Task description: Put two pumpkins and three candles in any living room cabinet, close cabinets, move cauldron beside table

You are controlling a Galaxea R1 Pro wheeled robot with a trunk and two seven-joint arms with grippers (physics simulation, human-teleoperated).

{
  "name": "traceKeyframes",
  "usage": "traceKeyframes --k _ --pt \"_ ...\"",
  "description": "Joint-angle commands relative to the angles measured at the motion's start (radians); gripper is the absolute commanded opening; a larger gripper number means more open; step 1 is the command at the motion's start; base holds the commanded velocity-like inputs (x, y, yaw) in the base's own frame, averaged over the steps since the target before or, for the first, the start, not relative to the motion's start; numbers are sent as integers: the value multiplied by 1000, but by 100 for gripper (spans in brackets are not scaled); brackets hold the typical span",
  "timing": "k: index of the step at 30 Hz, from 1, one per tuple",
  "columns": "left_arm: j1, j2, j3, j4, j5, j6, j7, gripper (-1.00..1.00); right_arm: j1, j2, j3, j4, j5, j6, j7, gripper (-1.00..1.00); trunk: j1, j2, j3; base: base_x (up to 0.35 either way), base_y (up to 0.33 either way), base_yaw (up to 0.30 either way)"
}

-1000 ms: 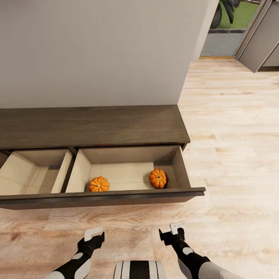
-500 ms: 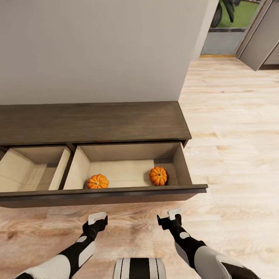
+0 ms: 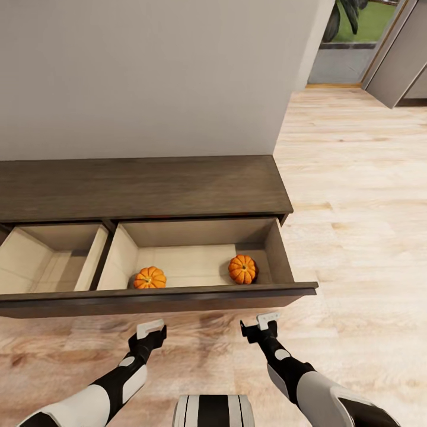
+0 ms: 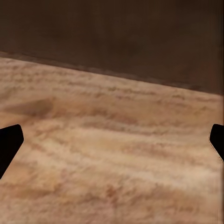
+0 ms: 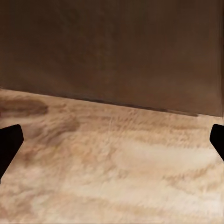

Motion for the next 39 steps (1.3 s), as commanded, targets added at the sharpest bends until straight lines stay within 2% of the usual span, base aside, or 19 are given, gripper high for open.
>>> traceKeyframes --k 1,8,16,19,32,39 --pt "0 0 -2 0 -1 -2 -2 100 0 0 0 0 0 -8 0 100 0 0 0 0 0 0" --pt "0 -1 -7 1 -3 -59 -4 100 0 0 -1 0 -3 -39 0 100 0 0 0 0 0 0" --pt "0 3 -6 2 -5 -62 -5 100 1 2 -2 8 -4 -59 1 100 0 0 0 133 0 0" --pt "0 0 -16 1 -5 -62 -5 100 1 3 -4 11 -5 -58 1 100 0 0 0 189 0 0" --pt "0 -1 -26 5 -6 -62 -4 100 1 4 -6 10 -12 -56 -1 100 0 0 0 19 0 0" --pt "0 -2 -26 10 -7 -59 -4 100 1 4 -6 10 -13 -57 -2 100 0 0 0 297 0 0"
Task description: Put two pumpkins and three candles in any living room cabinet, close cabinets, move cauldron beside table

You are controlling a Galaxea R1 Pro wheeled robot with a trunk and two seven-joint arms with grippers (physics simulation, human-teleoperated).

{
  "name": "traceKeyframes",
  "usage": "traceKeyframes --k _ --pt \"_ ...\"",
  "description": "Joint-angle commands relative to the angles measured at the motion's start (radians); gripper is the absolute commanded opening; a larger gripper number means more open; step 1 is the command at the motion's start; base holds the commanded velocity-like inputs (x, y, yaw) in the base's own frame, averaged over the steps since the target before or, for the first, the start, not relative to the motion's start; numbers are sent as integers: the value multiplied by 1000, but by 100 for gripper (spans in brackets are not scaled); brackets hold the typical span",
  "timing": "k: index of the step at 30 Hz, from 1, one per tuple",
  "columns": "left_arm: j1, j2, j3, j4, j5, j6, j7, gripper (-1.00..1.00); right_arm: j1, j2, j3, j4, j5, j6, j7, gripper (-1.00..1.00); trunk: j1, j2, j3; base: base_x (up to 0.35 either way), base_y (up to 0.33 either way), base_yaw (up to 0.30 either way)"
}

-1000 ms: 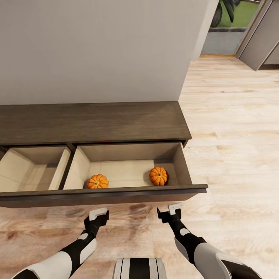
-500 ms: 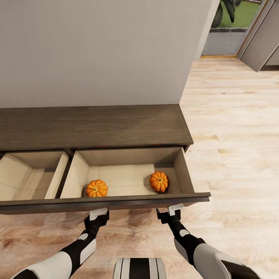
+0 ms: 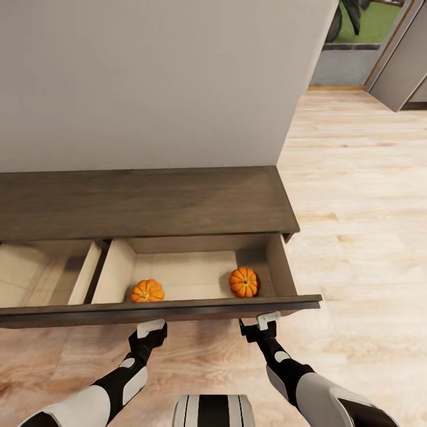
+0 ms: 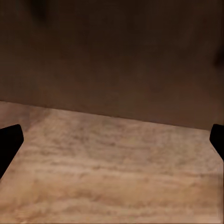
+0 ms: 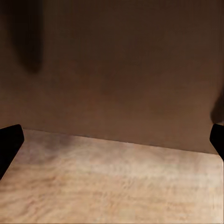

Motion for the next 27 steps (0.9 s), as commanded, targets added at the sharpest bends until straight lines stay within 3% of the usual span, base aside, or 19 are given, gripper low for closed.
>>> traceKeyframes --k 1,27 --pt "0 0 0 0 0 0 0 100 -1 0 0 -2 -3 0 -2 100 0 0 0 334 0 0" --pt "0 0 0 0 0 0 0 100 -1 14 0 -3 -2 -2 -3 100 0 0 0 336 0 0"
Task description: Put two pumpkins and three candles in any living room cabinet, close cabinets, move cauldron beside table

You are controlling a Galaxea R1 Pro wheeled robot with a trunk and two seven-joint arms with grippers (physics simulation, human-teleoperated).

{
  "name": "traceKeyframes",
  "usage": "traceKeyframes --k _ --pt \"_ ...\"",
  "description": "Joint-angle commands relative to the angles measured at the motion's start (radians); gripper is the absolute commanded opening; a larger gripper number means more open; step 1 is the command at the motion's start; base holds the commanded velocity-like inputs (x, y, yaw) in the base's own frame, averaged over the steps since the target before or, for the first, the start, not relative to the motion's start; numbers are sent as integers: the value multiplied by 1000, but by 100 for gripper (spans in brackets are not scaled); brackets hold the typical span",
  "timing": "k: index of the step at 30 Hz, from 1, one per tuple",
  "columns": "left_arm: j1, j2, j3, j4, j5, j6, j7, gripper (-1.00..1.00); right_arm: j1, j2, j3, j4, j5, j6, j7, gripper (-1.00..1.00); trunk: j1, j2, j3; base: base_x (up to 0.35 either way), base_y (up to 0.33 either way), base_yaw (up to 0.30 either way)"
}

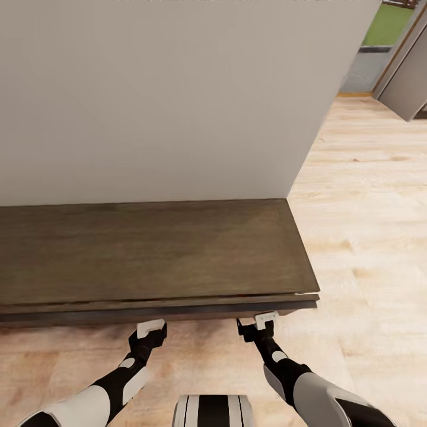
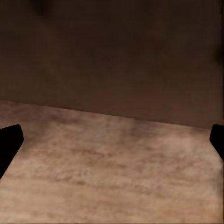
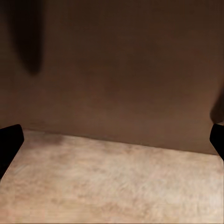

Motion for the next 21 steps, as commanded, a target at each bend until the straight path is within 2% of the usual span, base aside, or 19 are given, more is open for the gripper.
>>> traceKeyframes --k 1,8,12,15,21 --pt "0 0 0 0 0 0 0 100 -1 0 0 -1 -1 0 -1 100 0 0 0 336 0 0" --pt "0 1 0 0 0 -2 0 100 -1 0 0 -1 -1 0 -1 100 0 0 0 322 0 0" --pt "0 1 0 0 0 -3 0 100 -1 1 0 -1 -1 -1 -1 100 0 0 0 70 0 0" --pt "0 0 0 -1 0 -3 0 100 -1 0 0 -2 -1 -2 -1 100 0 0 0 -66 0 0" --pt "0 0 0 0 1 -3 0 100 -1 0 0 -2 -1 -2 -1 100 0 0 0 -308 0 0"
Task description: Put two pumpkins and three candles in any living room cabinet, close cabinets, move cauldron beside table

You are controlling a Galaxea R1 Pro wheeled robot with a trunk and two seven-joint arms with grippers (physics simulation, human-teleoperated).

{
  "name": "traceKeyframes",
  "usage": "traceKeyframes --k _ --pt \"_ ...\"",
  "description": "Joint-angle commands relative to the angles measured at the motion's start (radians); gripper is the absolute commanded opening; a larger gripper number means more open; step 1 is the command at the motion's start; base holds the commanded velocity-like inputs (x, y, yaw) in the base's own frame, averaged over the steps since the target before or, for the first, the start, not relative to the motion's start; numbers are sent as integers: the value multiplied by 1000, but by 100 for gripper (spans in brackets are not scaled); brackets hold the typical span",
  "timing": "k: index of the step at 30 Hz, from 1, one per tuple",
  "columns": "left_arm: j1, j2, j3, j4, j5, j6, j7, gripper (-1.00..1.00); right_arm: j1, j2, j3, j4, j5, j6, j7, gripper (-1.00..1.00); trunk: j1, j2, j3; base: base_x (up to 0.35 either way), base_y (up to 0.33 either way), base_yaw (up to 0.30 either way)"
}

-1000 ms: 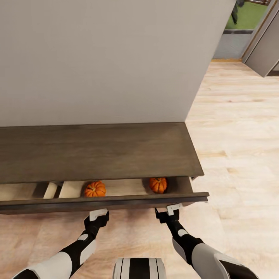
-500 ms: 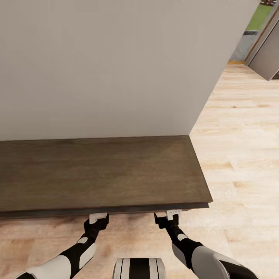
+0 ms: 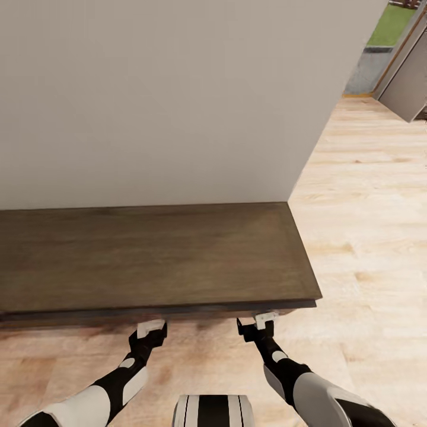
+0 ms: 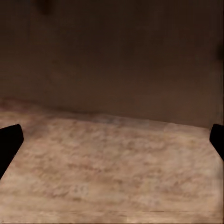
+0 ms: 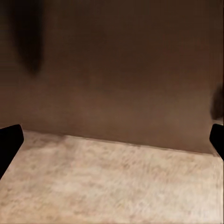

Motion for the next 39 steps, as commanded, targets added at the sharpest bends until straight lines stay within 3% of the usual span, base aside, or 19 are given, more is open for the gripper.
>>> traceKeyframes --k 1,15,22,25,27,29,34,39 --pt "0 0 0 0 0 0 0 100 0 0 1 -1 0 0 0 100 0 0 0 -331 0 0" --pt "1 -3 -1 -2 -1 -1 0 100 1 0 1 -1 0 0 0 100 0 0 0 -319 0 0" --pt "5 -28 2 10 4 3 -1 100 5 -7 0 0 0 0 0 100 -12 21 11 -31 0 0" --pt "13 -59 2 108 5 7 -4 100 16 -7 -1 6 -2 0 1 100 -23 42 24 0 0 0" --pt "22 -67 3 197 6 8 -25 100 59 -6 -1 30 -2 -1 0 100 -31 56 33 0 0 0" --pt "57 -65 5 232 9 9 -72 100 117 -8 -1 44 -2 -9 0 100 -38 70 43 0 0 0" --pt "103 -66 6 247 10 8 -106 100 195 -10 -5 57 -6 -99 -6 100 -58 105 66 0 0 0" --pt "112 -57 8 250 12 7 -109 100 224 -20 -43 59 -87 -154 -34 100 -77 140 90 0 0 0"
